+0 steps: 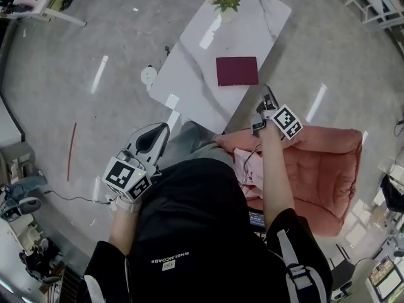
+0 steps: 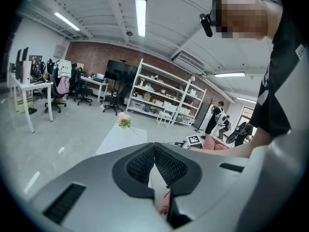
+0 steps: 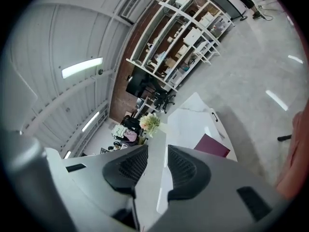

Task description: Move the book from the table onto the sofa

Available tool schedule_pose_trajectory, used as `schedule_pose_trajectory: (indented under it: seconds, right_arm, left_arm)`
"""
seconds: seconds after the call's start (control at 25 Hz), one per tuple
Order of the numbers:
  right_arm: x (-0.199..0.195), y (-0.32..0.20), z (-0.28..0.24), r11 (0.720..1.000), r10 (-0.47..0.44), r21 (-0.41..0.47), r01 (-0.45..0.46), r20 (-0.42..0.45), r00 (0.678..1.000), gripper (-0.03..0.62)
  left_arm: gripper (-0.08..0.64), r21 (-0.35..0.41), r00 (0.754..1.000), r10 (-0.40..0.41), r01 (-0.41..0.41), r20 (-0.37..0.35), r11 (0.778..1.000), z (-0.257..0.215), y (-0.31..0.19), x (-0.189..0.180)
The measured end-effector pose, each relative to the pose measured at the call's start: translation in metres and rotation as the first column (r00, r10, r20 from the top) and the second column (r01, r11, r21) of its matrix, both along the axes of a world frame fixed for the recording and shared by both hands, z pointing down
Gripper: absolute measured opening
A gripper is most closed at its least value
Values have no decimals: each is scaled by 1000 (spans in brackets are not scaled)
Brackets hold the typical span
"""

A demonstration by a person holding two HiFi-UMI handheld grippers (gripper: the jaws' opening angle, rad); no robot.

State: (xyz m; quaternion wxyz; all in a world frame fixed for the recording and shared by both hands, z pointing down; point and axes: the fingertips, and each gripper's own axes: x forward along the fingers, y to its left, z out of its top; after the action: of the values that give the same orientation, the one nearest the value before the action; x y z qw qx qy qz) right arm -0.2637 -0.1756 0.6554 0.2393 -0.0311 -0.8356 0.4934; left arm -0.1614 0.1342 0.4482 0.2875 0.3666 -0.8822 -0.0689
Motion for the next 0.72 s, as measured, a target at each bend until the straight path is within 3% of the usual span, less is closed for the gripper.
schedule_pose_trajectory:
  seconds: [0.4,0.72]
  right_arm:
    - [-21,-10,97,995,19,-92,-31,-126,992,218]
    - [-21,-29,169,971,115,-185,-153,-204,972,256]
  left_arm:
    - [15,-31,994,-64,61,-92,998,45,14,-2]
    - [15,-48,983,-87,80,-159,996,89,13,11]
